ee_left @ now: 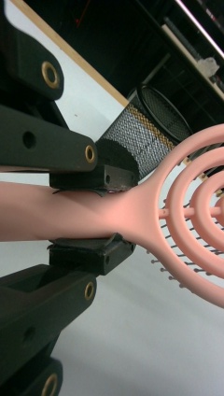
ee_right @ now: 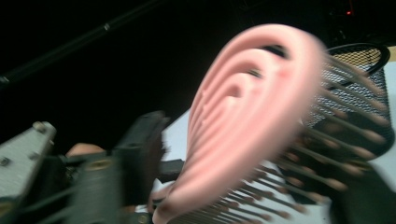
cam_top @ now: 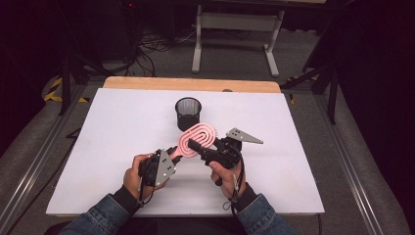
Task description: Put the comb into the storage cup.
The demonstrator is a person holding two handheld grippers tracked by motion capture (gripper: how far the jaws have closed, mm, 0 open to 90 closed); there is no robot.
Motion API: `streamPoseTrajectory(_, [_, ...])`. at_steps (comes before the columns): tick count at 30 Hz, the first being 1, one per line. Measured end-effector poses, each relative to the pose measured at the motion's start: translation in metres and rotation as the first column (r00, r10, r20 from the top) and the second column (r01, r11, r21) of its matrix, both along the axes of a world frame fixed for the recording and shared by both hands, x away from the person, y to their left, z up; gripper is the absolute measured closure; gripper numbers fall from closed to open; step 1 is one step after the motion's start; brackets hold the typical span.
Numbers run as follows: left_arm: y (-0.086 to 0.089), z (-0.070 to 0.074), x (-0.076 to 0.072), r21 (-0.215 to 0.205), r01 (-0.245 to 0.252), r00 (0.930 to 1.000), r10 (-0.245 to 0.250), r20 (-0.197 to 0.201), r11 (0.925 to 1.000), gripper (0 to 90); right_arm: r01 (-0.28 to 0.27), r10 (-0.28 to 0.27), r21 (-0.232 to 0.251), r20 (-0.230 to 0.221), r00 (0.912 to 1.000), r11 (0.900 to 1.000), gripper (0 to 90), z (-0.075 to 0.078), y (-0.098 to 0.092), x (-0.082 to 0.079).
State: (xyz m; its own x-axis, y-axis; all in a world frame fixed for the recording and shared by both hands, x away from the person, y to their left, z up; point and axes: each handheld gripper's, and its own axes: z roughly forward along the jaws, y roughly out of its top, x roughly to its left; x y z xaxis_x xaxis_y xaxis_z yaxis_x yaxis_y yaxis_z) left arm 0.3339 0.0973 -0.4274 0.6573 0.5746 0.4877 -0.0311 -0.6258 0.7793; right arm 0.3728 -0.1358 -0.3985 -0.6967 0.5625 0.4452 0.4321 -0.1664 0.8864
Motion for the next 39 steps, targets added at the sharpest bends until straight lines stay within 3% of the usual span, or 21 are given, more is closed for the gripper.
streamPoseTrajectory(5, [-0.003,-0.003,0.002,0.023,-0.007,1.0000,0.007,0.005,0.9997,70.4,-0.010,0.010,0.045,0.004,0.9999,0.999,52.6,-0.001,0.000,-0.002])
streamPoseTrajectory(12, [-0.003,-0.005,0.004,0.030,-0.024,0.9996,0.024,0.012,0.9992,69.8,-0.047,0.046,0.042,0.037,0.9983,0.998,59.2,-0.002,0.005,-0.009])
streamPoseTrajectory(21, [-0.003,-0.007,0.005,0.016,-0.022,0.9995,0.022,0.022,0.9996,69.3,-0.043,0.043,-0.002,0.088,0.9952,0.999,62.2,0.000,0.009,-0.015])
streamPoseTrajectory(29, [-0.003,-0.007,0.004,0.020,0.018,0.9996,-0.018,0.022,0.9996,65.6,-0.063,0.071,-0.058,0.157,0.9850,0.996,62.3,0.004,0.010,-0.020])
streamPoseTrajectory(39, [-0.002,-0.007,0.005,0.004,0.064,0.9980,-0.064,0.002,0.9979,60.3,-0.069,0.086,-0.090,0.199,0.9762,0.994,62.4,0.008,0.007,-0.024])
